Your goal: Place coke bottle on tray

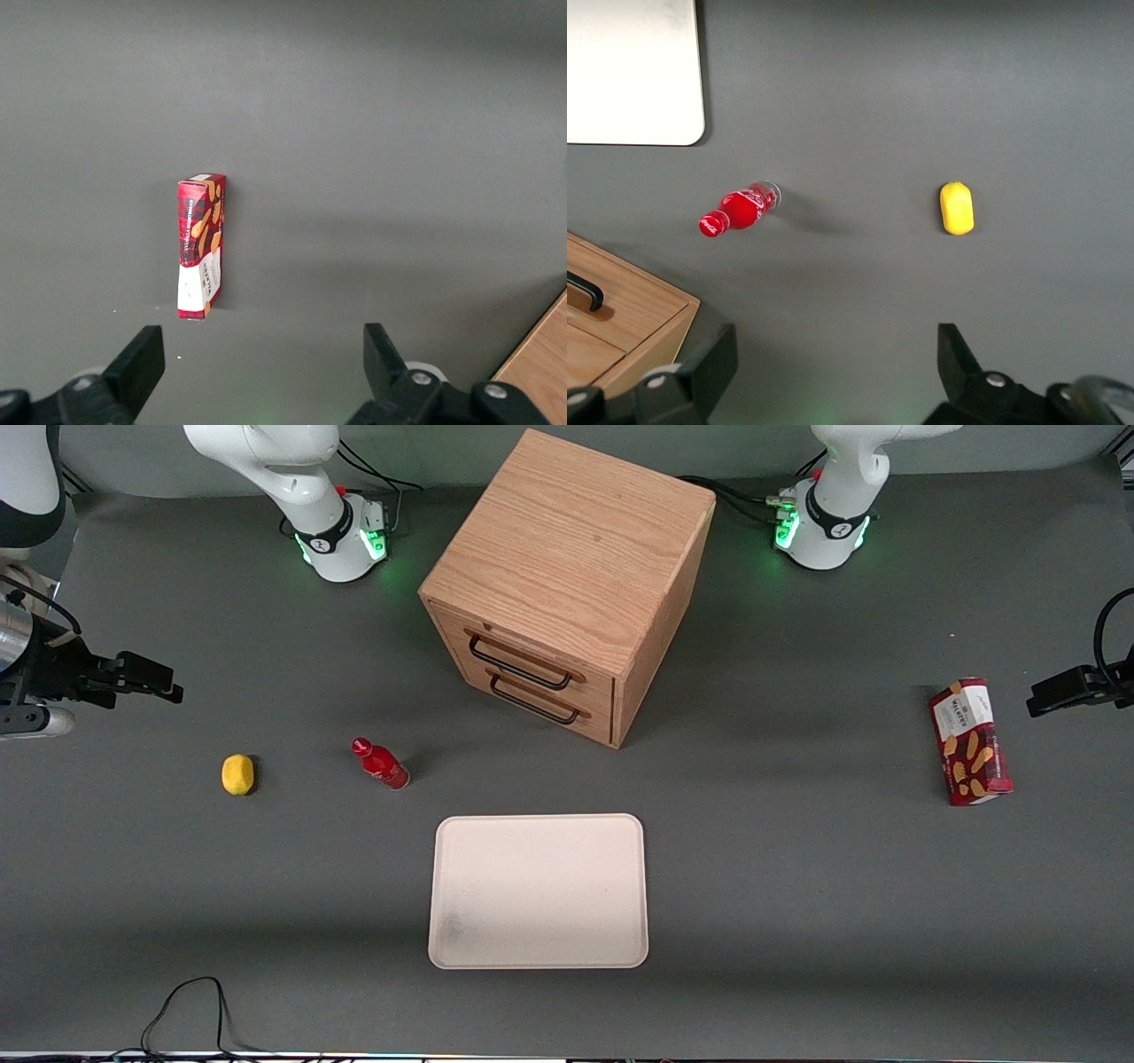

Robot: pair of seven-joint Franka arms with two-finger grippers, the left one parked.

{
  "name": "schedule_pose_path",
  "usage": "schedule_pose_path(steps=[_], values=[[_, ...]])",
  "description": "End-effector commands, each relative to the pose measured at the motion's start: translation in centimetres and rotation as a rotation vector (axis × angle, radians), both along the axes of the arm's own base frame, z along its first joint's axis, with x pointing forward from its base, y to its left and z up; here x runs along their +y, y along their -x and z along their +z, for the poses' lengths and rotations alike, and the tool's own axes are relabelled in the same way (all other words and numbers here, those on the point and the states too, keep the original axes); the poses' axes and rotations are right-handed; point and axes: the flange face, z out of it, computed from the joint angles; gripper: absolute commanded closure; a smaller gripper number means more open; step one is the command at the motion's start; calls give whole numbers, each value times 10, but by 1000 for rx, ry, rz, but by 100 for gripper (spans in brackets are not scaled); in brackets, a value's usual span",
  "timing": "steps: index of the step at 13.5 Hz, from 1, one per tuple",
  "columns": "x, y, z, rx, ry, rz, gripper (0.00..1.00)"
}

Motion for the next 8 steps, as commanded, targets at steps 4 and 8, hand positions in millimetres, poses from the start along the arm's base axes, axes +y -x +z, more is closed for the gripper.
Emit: schedule_pose_path(steps=[4,8], values=[[2,-6,-1,19,4,34,0],[0,-6,-8,53,11,22,0]])
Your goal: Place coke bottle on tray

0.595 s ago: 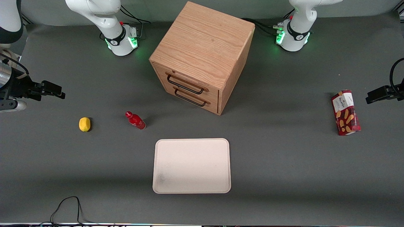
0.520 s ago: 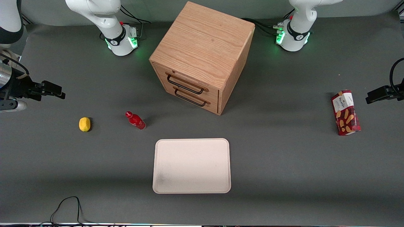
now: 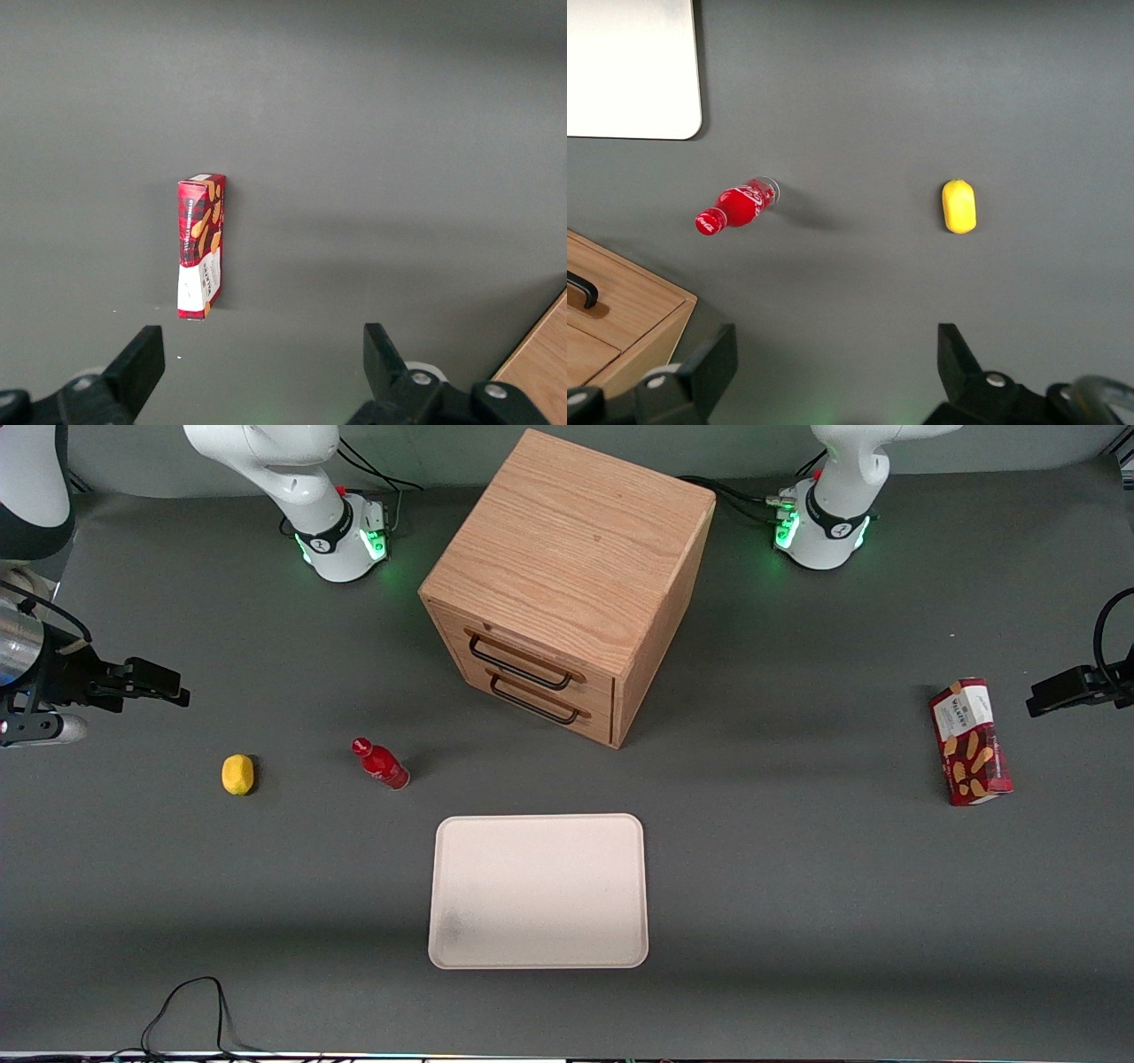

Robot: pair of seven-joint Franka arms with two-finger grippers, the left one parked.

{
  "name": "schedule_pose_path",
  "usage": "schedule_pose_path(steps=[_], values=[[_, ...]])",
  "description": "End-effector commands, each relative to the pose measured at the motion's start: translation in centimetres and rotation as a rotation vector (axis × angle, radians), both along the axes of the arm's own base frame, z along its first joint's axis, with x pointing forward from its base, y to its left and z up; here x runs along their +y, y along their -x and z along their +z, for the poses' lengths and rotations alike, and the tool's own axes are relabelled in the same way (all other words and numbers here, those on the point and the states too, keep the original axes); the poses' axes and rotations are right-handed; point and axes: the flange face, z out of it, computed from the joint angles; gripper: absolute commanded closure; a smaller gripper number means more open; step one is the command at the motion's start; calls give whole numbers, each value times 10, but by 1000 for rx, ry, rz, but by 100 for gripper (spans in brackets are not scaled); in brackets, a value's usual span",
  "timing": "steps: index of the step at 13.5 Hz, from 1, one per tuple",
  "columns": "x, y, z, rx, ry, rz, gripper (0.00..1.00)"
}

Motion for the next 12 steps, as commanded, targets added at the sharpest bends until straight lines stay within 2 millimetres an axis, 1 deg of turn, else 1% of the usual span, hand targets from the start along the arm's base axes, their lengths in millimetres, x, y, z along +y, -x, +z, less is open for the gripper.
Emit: schedule_pose_path(steps=[1,3,5,6,8,9,11,12], values=[[-3,-3,2,36,10,10,0],[1,-2,1,39,10,7,0],[6,0,0,63,5,-32,0],[19,0,3,62,7,-19,0],[57,0,10,49,24,-17,0],[79,1,16,39,34,-27,0],[116,7,21,42,48,-41,0],[132,11,29,39,55,-46,0]])
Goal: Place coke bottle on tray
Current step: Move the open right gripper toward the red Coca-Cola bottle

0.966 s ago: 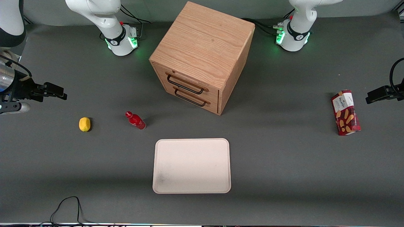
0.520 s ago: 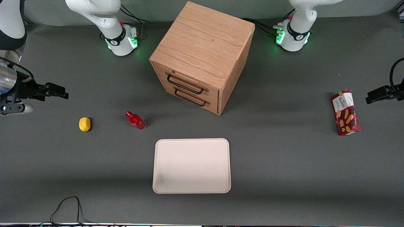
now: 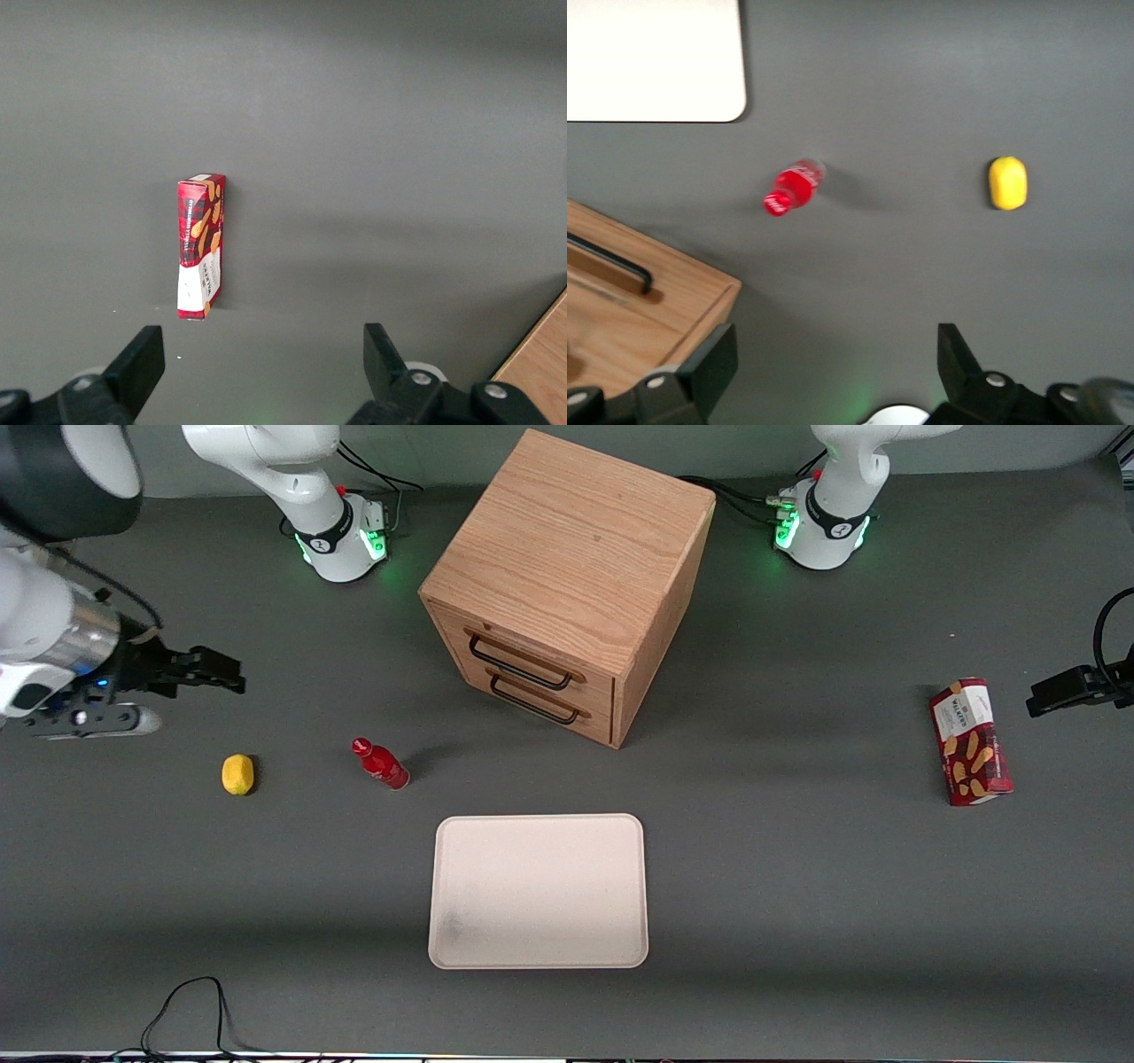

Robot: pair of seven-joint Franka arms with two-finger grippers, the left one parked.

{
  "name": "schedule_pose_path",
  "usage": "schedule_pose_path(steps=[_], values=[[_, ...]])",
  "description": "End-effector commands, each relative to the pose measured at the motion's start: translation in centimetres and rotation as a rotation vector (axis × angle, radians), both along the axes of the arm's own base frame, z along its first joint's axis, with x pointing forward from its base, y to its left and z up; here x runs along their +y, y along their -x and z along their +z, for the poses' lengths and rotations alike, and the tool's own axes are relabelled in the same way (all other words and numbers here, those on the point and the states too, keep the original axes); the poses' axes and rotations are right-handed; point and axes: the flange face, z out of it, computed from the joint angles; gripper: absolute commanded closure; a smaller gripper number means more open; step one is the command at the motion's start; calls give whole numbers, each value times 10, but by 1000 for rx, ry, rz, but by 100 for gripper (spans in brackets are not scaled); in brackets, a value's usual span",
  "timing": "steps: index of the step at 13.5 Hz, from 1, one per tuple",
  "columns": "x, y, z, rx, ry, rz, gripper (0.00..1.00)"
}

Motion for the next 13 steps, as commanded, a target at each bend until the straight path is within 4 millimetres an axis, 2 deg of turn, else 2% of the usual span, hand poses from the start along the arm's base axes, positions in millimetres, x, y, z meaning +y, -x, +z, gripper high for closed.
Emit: schedule_pose_path(steps=[1,3,6,9,13], values=[[39,3,16,24,44,-34,0],[74,8,22,33,60,-34,0],[108,18,21,32,77,-64,0],[115,11,1,65,87,-57,0],[106,3,-13,81,88,-56,0]])
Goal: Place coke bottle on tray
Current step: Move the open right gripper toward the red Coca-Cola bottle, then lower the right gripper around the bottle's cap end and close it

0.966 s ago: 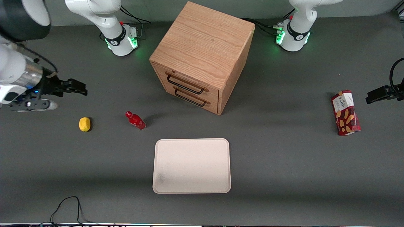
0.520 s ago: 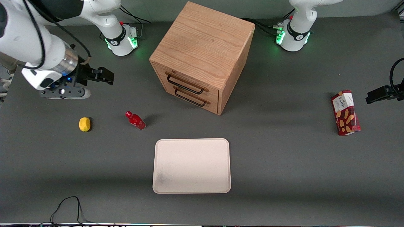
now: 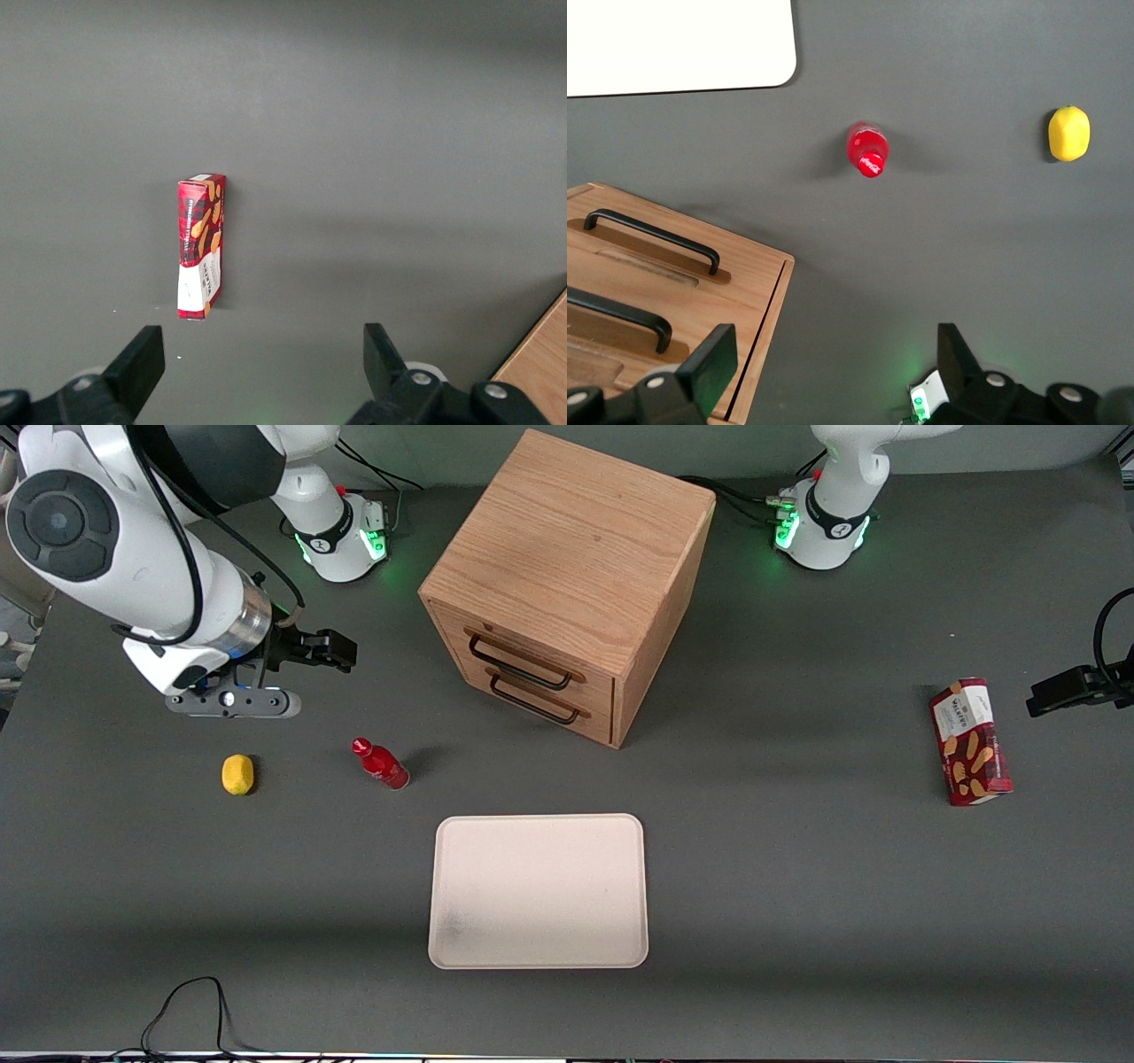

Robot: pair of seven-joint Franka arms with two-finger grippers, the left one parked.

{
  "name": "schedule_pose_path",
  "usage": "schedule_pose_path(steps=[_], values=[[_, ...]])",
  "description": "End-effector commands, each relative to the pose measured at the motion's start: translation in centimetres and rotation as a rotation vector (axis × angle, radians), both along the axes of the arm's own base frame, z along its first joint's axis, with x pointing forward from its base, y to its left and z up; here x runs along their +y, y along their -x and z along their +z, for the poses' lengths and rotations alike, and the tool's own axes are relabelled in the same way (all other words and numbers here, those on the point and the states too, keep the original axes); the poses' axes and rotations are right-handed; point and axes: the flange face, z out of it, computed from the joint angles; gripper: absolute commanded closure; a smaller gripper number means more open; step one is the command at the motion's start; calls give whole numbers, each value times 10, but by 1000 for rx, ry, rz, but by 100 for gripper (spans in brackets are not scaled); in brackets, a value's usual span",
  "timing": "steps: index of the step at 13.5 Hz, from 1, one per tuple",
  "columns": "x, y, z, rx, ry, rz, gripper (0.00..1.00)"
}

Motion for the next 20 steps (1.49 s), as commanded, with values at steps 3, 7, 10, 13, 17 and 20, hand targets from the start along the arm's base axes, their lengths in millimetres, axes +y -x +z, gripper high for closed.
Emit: schedule_pose_path(steps=[3,7,10,13,17,20], values=[[-2,-19,-23,2,11,-8,0],[-15,-25,-56,7,-5,65,0],[-26,-32,-92,-23,-20,79,1],[-27,-33,-131,-57,-29,74,1],[-26,-27,-182,-90,-38,77,1],[-27,-19,-211,-109,-43,79,2]])
